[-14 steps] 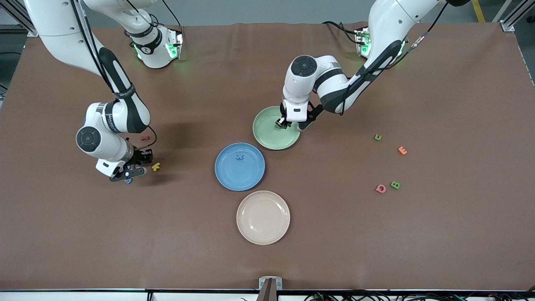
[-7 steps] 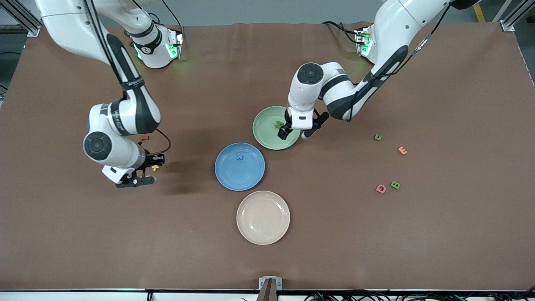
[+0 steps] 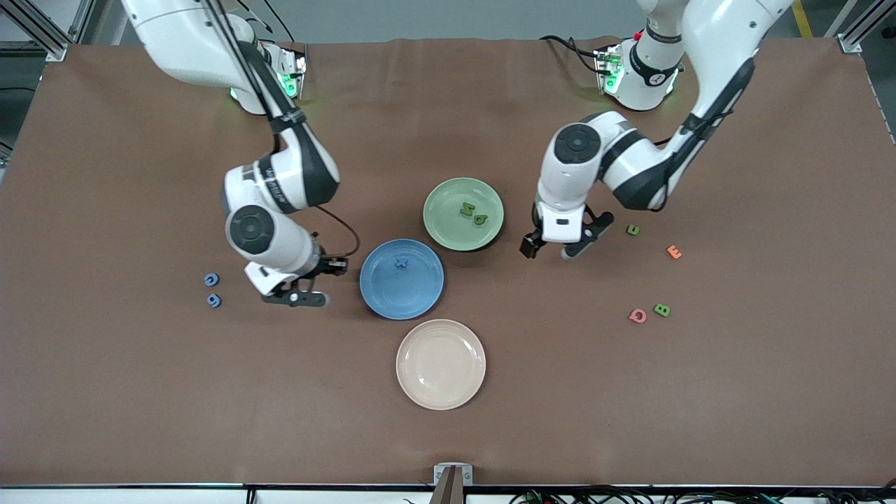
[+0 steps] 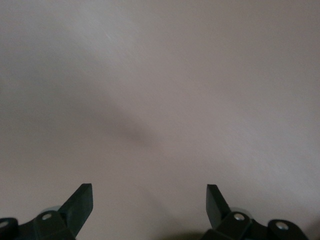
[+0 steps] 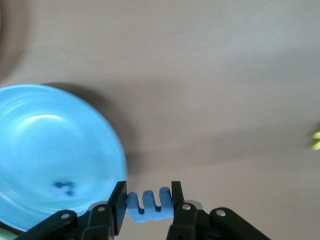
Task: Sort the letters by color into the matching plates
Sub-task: 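Set blue E on blue plate with the right gripper while the left gripper returns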
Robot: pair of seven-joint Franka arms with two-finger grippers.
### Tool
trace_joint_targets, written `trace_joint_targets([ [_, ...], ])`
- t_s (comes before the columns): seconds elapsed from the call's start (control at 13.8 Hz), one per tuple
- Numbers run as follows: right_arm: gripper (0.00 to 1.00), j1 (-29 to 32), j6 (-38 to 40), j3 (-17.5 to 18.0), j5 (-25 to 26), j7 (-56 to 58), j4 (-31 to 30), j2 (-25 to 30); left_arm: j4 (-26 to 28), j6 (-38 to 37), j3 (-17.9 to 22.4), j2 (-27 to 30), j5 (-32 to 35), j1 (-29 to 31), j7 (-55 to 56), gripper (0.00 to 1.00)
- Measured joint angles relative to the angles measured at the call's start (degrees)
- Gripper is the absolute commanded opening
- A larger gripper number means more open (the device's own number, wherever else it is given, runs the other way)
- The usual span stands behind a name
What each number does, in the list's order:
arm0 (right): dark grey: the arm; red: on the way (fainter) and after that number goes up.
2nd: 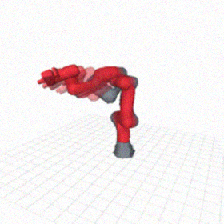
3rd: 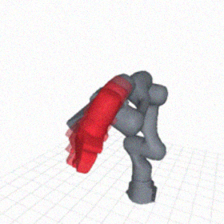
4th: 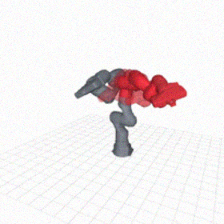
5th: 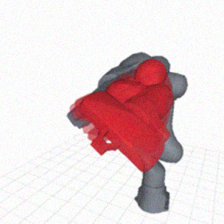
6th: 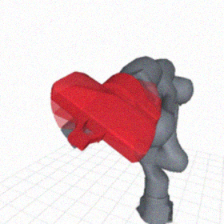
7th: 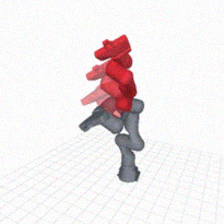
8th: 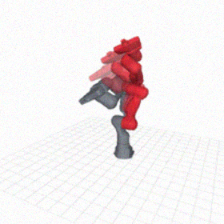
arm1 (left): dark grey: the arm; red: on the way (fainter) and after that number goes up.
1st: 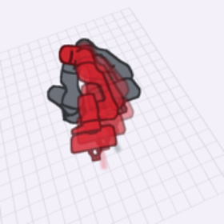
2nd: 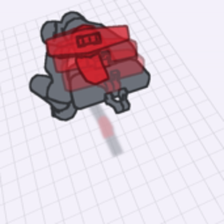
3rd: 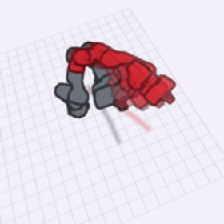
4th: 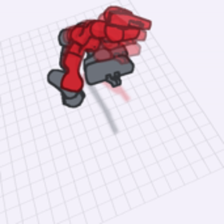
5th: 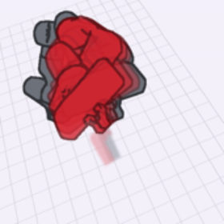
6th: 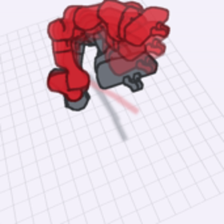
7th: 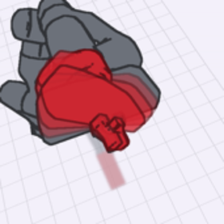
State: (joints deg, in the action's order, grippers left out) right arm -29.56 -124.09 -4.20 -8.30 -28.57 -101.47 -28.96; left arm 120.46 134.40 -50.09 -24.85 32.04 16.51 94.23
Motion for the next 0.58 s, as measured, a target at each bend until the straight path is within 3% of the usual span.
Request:
trace_joint_targets([
  [0.36, 0.17, -7.3, -0.5, 0.0, -0.9, -15.9, 8.6, -7.8, 6.9, -5.5, -17.0, 0.2, 0.1, 28.1, -17.0, 0.99],
  [0.58, 0.17, -8.4, -0.5, 0.0, -1.7, -21.3, 12.0, -10.8, 10.2, -5.7, -20.0, 0.1, 0.1, 37.9, -28.7, 0.99],
])
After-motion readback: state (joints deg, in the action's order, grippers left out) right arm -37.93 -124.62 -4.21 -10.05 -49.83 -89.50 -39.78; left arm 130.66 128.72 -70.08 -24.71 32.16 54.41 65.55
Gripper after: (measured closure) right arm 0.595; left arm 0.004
